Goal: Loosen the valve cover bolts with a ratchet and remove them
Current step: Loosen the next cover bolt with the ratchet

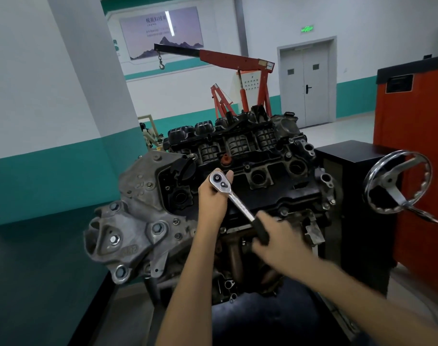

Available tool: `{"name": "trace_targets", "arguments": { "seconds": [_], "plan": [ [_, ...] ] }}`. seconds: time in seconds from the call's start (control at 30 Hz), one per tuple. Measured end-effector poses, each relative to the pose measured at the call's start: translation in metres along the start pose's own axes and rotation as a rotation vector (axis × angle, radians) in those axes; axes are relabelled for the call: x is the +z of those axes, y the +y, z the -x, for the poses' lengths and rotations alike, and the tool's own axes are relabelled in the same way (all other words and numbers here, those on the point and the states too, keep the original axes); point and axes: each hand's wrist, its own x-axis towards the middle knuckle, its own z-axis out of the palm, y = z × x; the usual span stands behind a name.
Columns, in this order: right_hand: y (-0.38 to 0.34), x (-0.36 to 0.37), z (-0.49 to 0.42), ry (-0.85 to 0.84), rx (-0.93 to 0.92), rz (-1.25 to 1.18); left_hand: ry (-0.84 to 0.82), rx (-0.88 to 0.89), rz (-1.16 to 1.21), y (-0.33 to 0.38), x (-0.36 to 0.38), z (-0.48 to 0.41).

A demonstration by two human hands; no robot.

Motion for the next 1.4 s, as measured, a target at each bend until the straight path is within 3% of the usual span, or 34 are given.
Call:
{"name": "trace_targets", "arguments": {
  "seconds": [0.07, 0.23, 0.3, 0.43, 0.5, 0.6, 0.8, 0.9, 1.0, 1.2, 1.3, 1.4],
  "plan": [
    [-0.02, 0.034, 0.01, -0.042, 0.072, -0.327, 0.01, -0.007, -0.018, 0.0, 0.001, -0.001],
    [-0.032, 0.028, -0.003, -0.206, 0.289, -0.756, 0.003, -0.028, -0.085, -0.003, -0.004, -0.003],
    [-0.02, -0.001, -0.013, -0.267, 0.27, -0.594, -0.018, -0.021, -0.087, -0.004, -0.005, -0.003],
    [-0.006, -0.081, -0.06, -0.164, 0.01, 0.213, -0.066, 0.02, -0.095, -0.002, -0.007, -0.006],
    [-0.01, -0.098, -0.077, -0.179, -0.053, 0.324, -0.027, 0.024, -0.07, -0.002, -0.006, -0.006],
    [-0.006, -0.075, -0.06, -0.106, -0.013, 0.267, 0.069, 0.013, 0.03, -0.006, -0.001, 0.0],
    [-0.028, 0.04, 0.001, 0.096, 0.144, -0.333, 0.077, 0.026, 0.019, -0.003, 0.007, -0.001],
    [-0.041, 0.064, -0.003, 0.103, 0.17, -0.425, 0.055, 0.032, -0.007, -0.004, 0.003, -0.001],
    [-0.025, 0.04, -0.009, 0.038, 0.113, -0.279, 0.03, -0.012, -0.024, -0.006, 0.001, -0.001],
    [0.006, -0.076, -0.063, -0.24, -0.122, 0.305, -0.048, -0.029, -0.033, -0.002, -0.004, -0.009],
    [0.0, -0.098, -0.084, -0.205, -0.227, 0.522, 0.004, -0.022, -0.025, -0.001, -0.006, -0.004],
    [0.008, -0.071, -0.061, -0.097, -0.139, 0.407, 0.03, -0.026, 0.034, -0.004, -0.004, 0.0]
  ]
}}
